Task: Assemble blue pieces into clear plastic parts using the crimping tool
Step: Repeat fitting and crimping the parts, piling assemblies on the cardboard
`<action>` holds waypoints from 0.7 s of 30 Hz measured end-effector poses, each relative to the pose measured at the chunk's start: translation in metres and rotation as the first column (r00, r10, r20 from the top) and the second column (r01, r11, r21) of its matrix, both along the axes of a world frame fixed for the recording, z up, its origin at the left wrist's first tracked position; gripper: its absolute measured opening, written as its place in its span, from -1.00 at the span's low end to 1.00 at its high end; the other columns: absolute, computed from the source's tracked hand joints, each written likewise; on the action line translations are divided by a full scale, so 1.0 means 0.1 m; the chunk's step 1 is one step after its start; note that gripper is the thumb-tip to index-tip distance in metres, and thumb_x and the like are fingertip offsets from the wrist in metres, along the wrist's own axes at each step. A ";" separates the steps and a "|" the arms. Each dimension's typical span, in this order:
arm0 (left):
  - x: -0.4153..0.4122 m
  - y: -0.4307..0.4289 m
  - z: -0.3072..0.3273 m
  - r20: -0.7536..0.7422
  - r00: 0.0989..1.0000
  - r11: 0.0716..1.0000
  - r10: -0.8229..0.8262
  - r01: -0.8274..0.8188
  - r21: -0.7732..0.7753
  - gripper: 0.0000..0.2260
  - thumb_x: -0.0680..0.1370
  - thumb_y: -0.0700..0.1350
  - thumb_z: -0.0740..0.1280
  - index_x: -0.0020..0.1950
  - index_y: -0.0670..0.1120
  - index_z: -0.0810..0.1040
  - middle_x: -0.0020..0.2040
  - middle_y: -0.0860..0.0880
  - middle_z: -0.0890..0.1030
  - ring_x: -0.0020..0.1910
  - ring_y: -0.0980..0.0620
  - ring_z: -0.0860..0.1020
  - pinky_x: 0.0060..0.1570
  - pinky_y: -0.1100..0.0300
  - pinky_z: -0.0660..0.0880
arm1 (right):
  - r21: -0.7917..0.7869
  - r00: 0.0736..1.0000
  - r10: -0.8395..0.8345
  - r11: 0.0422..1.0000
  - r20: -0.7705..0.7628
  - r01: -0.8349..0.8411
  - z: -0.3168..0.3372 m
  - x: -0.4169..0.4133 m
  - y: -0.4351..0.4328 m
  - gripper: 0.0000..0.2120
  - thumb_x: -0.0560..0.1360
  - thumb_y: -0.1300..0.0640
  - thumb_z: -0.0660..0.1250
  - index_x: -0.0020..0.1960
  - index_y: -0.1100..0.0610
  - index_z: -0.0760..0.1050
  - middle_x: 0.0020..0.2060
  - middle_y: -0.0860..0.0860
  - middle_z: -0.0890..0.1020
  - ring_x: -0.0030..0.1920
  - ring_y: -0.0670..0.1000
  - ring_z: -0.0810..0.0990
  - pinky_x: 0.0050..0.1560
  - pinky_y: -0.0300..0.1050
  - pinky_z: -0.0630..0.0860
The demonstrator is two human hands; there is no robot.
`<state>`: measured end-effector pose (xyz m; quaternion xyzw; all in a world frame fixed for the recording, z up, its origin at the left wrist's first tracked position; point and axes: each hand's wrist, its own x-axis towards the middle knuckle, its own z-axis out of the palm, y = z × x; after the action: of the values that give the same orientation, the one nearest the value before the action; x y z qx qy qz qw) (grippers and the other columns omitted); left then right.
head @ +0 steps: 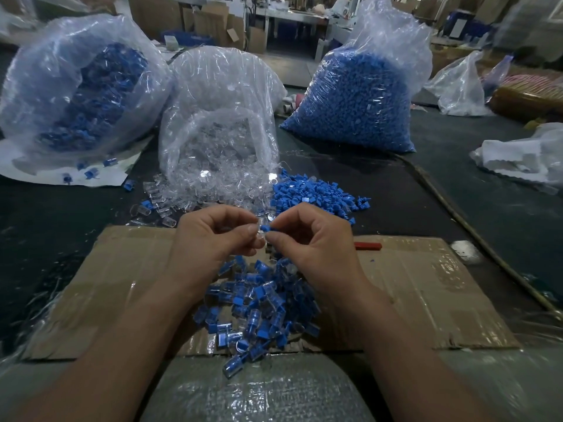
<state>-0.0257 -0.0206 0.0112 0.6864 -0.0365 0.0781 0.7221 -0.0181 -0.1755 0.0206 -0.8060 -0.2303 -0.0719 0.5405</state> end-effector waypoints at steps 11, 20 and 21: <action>-0.05 -0.03 0.06 -0.007 0.999 0.998 -0.052 0.052 0.041 -0.89 0.38 -0.34 0.37 -0.19 -0.16 0.60 -0.38 -0.08 0.65 -0.44 0.09 0.61 -0.41 0.33 0.53 | -0.099 0.994 -0.003 0.995 0.107 0.014 -0.02 0.01 0.00 -0.88 0.36 0.20 0.46 -0.11 0.14 0.58 -0.21 -0.03 0.61 -0.19 -0.10 0.58 -0.15 -0.13 0.56; -0.04 -0.02 0.08 -0.064 0.991 0.988 -0.121 0.114 -0.104 -0.92 0.23 -0.19 0.39 -0.32 -0.10 0.66 -0.39 -0.12 0.64 -0.45 0.02 0.59 -0.46 0.29 0.50 | 0.089 0.999 0.049 0.995 0.018 -0.050 -0.04 0.01 -0.03 -0.81 0.34 0.22 0.46 -0.09 0.01 0.58 -0.21 -0.07 0.65 -0.18 -0.09 0.64 -0.09 -0.07 0.61; -0.05 -0.02 0.08 -0.066 0.990 0.987 -0.125 0.117 -0.114 -0.92 0.22 -0.19 0.39 -0.33 -0.09 0.67 -0.39 -0.11 0.64 -0.45 0.03 0.59 -0.46 0.30 0.50 | 0.112 0.998 0.057 0.992 0.018 -0.058 -0.04 0.00 -0.03 -0.81 0.33 0.21 0.46 -0.09 0.00 0.59 -0.21 -0.08 0.66 -0.17 -0.09 0.64 -0.09 -0.07 0.61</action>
<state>-0.0304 -0.0226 0.0195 0.6447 -0.0474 0.0106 0.7629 -0.0179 -0.1789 0.0164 -0.7669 -0.2529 -0.0749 0.5851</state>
